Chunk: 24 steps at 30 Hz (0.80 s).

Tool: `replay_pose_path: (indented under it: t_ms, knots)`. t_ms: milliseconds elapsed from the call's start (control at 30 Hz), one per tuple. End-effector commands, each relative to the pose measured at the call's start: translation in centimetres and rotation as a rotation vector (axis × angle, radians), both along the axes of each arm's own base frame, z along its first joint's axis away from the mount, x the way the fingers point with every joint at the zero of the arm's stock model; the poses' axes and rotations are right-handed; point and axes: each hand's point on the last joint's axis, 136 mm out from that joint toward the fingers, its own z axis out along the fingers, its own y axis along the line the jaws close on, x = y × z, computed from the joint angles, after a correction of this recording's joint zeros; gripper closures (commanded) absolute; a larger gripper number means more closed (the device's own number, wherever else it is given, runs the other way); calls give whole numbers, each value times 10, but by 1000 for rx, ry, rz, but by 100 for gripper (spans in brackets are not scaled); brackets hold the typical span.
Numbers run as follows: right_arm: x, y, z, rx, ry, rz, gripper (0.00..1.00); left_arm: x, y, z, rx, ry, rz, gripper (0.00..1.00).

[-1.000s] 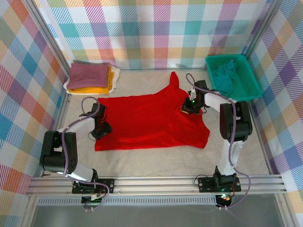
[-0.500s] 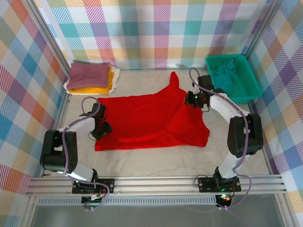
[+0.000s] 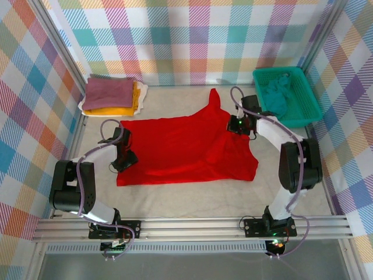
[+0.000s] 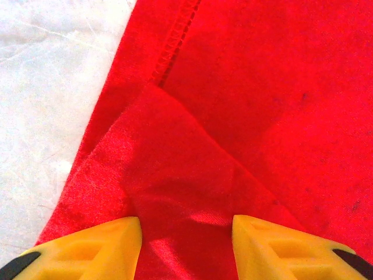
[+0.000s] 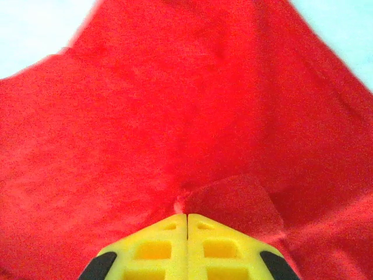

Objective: Fold and stack the t-shirts

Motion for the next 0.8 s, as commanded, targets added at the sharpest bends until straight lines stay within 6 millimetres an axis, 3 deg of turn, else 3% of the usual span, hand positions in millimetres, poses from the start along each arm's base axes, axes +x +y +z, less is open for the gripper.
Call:
replay_pose_path:
  t_ms: [0, 133, 233, 333, 433, 500, 600, 667, 733, 767]
  knots:
    - [-8, 31, 66, 147, -221, 153, 100, -6, 2, -8, 22, 21, -8, 54]
    - [-44, 52, 80, 227, -270, 299, 100, -9, 2, -9, 18, 21, -9, 54]
    - [-74, 52, 67, 199, -225, 320, 100, -10, 2, -6, 20, 12, -13, 54]
    - [-94, 28, 44, 118, -174, 223, 100, -9, 2, -4, 20, 1, -16, 53]
    - [-113, -15, 12, -16, -102, 24, 100, -8, 1, -3, 14, 0, -19, 53]
    - [-131, -28, 3, -36, -102, -20, 100, -8, 1, -2, 13, -3, -20, 53]
    - [-154, -63, -16, -104, -61, -205, 100, -11, 2, -4, 21, 1, -20, 53]
    - [-163, -74, -25, -123, -38, -262, 100, -11, 3, -7, 25, 4, -21, 53]
    - [-166, -70, -31, -105, -36, -232, 93, -10, 1, -9, 19, 10, -22, 53]
    - [-169, -66, -36, -92, -16, -218, 95, -9, 0, -10, 14, 14, -24, 53]
